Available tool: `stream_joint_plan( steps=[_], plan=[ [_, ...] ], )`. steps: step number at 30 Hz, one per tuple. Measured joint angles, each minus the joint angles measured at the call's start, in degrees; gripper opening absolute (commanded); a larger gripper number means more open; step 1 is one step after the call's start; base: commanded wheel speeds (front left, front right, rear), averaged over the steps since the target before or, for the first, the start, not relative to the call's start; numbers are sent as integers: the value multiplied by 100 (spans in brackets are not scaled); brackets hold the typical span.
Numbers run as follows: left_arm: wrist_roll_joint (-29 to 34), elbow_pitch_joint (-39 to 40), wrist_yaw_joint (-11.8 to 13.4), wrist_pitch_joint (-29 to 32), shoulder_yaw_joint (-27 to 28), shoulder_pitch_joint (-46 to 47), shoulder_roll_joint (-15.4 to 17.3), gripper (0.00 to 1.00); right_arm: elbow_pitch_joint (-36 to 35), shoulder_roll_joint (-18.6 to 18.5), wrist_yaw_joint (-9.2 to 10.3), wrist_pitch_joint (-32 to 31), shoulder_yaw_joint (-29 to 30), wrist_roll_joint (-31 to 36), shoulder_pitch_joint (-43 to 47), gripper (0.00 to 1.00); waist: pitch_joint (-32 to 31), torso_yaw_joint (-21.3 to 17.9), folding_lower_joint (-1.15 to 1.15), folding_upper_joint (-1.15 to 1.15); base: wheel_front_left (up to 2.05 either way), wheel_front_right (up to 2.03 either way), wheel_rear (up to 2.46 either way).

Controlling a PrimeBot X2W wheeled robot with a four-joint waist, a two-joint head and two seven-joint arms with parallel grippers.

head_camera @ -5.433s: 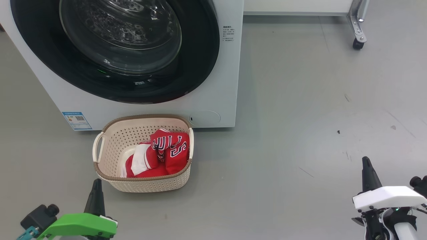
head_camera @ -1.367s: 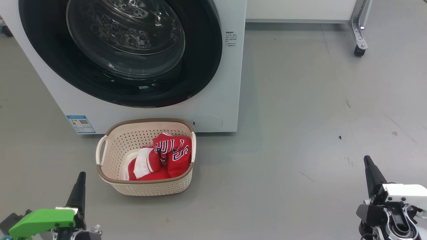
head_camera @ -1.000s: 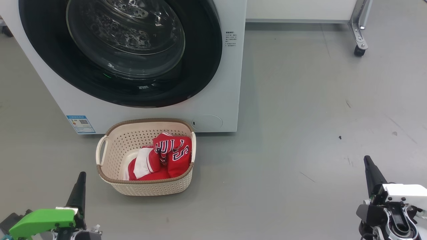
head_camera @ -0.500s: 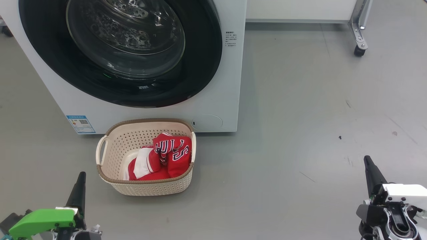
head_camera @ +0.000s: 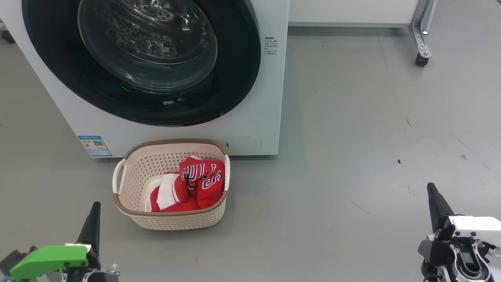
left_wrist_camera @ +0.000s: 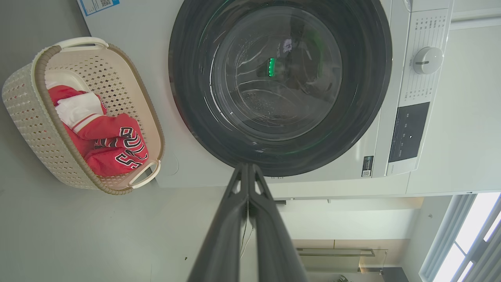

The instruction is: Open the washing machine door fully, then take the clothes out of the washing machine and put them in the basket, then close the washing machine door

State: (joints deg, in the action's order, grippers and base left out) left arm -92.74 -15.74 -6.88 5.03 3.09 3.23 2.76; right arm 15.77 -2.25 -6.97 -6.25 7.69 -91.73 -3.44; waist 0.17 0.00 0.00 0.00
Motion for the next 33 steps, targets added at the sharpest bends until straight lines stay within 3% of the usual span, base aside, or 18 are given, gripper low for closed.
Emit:
stream_joint_plan(
  steps=[33],
  plan=[
    [0, 2, 0, 2, 11, 0, 0, 0, 0, 0, 0, 0, 0, 0, 0, 0, 0, 0, 0, 0, 0, 0, 0]
  ],
)
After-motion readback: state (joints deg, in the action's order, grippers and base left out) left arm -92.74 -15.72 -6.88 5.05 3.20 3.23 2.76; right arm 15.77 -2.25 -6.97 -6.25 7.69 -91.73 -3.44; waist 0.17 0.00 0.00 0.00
